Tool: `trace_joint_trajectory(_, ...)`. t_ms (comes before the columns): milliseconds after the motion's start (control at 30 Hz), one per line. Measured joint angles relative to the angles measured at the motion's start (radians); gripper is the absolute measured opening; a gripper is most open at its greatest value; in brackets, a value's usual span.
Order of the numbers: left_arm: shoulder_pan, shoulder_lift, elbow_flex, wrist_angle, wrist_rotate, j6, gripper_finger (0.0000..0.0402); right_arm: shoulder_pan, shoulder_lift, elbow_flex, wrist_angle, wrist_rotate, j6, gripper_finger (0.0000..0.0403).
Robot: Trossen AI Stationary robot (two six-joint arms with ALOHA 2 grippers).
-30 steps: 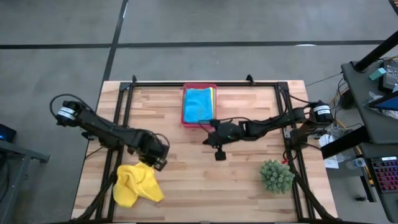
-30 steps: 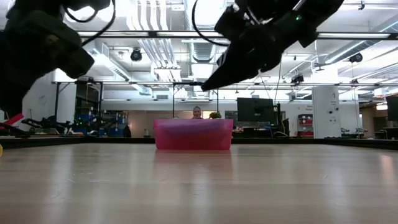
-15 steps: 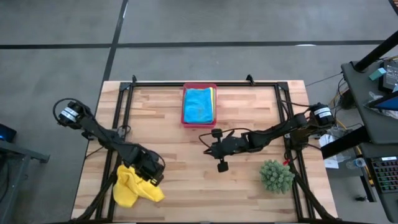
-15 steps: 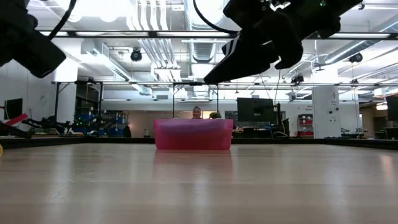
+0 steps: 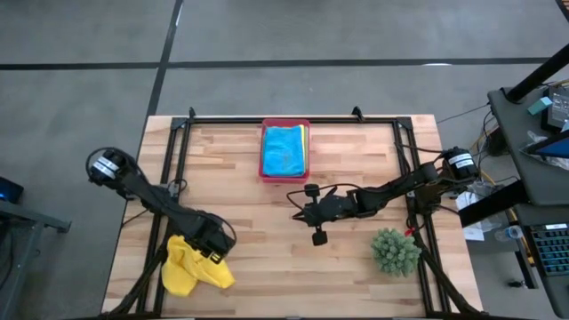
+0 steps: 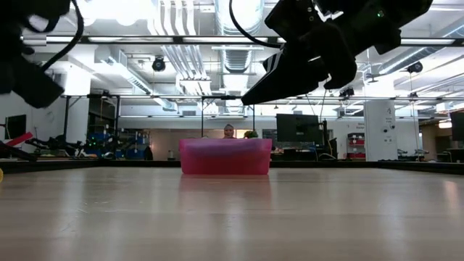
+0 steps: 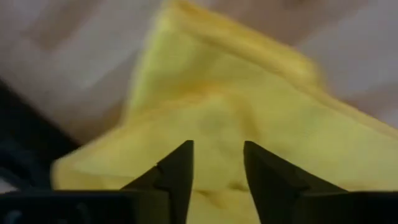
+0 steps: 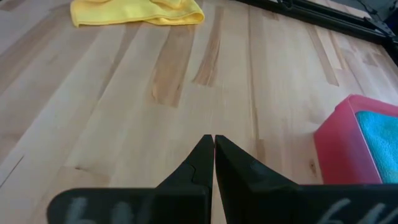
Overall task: Fold microfiber towels
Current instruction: Fold the yellow towel
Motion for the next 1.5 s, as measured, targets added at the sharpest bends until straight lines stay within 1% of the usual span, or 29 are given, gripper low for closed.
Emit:
trace_joint_trajectory(100, 0.000, 0.036, -0.009, 0.005, -0.001, -0.002, 0.0148, 0.000, 0.000, 0.000, 0.000, 0.000, -0.001, 0.0008)
trace_joint_trajectory(200, -0.001, 0.073, -0.011, 0.050, -0.001, -0.001, 0.0160, 0.000, 0.000, 0.000, 0.000, 0.000, -0.001, 0.0009)
trace_joint_trajectory(300, -0.001, 0.097, -0.010, 0.090, -0.001, 0.003, 0.0162, 0.000, 0.000, 0.000, -0.001, 0.000, -0.001, 0.0009)
trace_joint_trajectory(500, -0.001, 0.111, -0.010, 0.091, 0.000, 0.016, 0.0158, 0.000, 0.000, -0.002, -0.002, 0.000, -0.012, 0.0008)
trace_joint_trajectory(567, -0.001, 0.111, -0.007, 0.090, 0.000, 0.030, 0.0143, 0.000, 0.000, -0.002, -0.002, 0.000, -0.012, 0.0009)
trace_joint_trajectory(633, -0.001, 0.105, -0.005, 0.090, -0.001, 0.043, 0.0116, 0.000, 0.000, -0.002, -0.001, 0.000, -0.012, 0.0009)
trace_joint_trajectory(800, -0.001, 0.070, 0.007, 0.077, -0.009, 0.058, 0.0019, -0.005, 0.000, -0.002, -0.001, 0.000, -0.011, 0.0009)
trace_joint_trajectory(833, -0.001, 0.065, 0.015, 0.063, -0.023, 0.059, 0.0010, -0.007, 0.000, -0.002, -0.002, 0.000, -0.011, 0.0009)
trace_joint_trajectory(1000, -0.001, 0.036, 0.082, -0.004, -0.057, 0.129, 0.0002, -0.007, 0.000, -0.002, -0.004, 0.000, -0.009, 0.0009)
trace_joint_trajectory(1100, 0.000, 0.012, 0.140, 0.000, -0.114, 0.185, 0.0001, -0.007, 0.000, -0.002, -0.004, 0.000, -0.009, 0.0009)
trace_joint_trajectory(1167, 0.000, -0.003, 0.184, 0.000, -0.179, 0.227, 0.0001, -0.007, 0.000, -0.002, -0.004, 0.000, -0.007, 0.0009)
trace_joint_trajectory(1400, 0.001, -0.055, 0.330, 0.036, -0.511, 0.420, 0.0000, -0.007, 0.001, -0.016, -0.002, 0.000, 0.012, 0.0009)
trace_joint_trajectory(1500, 0.003, -0.078, 0.361, 0.129, -0.614, 0.542, 0.0000, -0.007, 0.001, -0.021, -0.001, 0.000, 0.016, 0.0009)
